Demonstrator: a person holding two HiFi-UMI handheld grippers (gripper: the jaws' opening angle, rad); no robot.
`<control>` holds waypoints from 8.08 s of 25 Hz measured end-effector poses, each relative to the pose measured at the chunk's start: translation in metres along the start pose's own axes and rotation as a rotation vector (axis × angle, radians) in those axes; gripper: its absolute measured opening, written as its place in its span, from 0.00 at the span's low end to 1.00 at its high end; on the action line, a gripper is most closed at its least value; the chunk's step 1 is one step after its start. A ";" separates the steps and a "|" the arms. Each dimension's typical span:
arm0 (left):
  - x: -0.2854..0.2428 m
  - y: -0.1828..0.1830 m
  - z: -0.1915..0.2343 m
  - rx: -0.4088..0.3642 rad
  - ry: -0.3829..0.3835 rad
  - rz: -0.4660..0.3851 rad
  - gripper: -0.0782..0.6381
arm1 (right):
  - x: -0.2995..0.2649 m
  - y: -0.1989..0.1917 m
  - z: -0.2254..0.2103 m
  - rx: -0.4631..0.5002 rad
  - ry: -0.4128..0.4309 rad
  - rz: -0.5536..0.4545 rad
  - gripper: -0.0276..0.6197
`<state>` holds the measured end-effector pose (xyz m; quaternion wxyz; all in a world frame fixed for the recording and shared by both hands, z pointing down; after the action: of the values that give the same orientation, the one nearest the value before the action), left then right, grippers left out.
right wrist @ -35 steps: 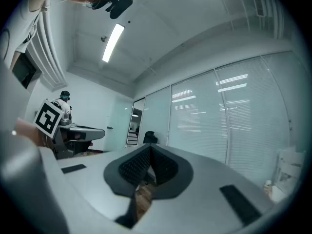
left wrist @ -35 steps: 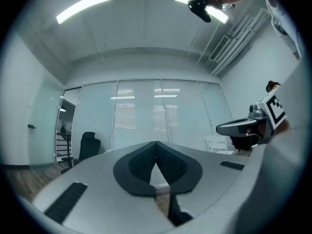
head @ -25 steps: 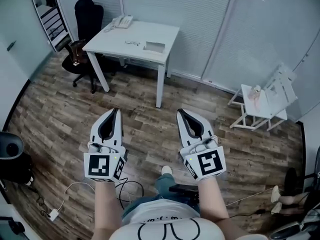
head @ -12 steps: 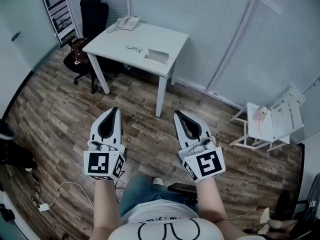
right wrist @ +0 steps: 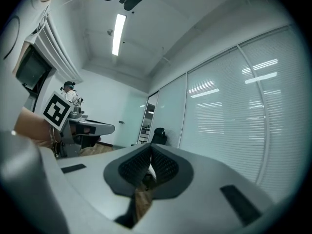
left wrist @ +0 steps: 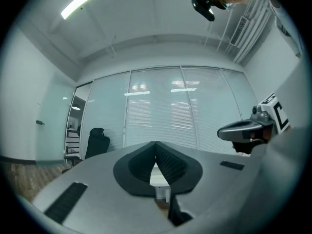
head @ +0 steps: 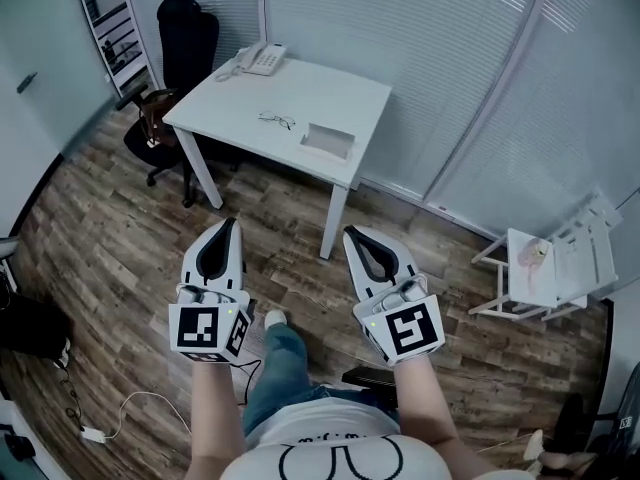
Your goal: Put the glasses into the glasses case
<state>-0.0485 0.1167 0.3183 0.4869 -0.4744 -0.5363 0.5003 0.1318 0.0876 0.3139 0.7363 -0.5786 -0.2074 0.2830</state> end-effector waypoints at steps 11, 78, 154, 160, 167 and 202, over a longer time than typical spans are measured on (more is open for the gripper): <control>-0.151 -0.013 0.149 -0.003 -0.029 0.032 0.13 | -0.215 0.009 -0.031 -0.024 -0.023 0.008 0.06; -0.424 -0.157 0.308 0.109 0.189 0.364 0.13 | -0.617 -0.285 -0.152 0.159 0.758 0.815 0.07; -0.349 -0.158 0.178 0.154 -0.068 0.350 0.13 | -0.372 -0.261 -0.189 0.294 0.266 0.900 0.25; -0.328 -0.138 0.163 0.145 -0.133 0.289 0.13 | -0.328 -0.191 -0.182 0.173 0.079 0.727 0.07; -0.303 -0.106 0.142 0.121 -0.139 0.198 0.13 | -0.283 -0.135 -0.175 0.036 -0.060 0.518 0.06; -0.195 0.030 -0.038 -0.084 0.008 -0.033 0.13 | -0.068 -0.012 -0.219 0.014 -0.161 0.083 0.06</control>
<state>0.0050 -0.0731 0.2797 0.4767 -0.4877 -0.5627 0.4673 0.2214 -0.1199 0.2736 0.7087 -0.5570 -0.2398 0.3606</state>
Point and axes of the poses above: the fingertips, and each gripper's own axes: x backward along the fingers, z to its left, y out of its top, the point moved 2 cm from there along x, backward along the fingers, and after that the axes turned 3 degrees about z, right-handed, at the moved point
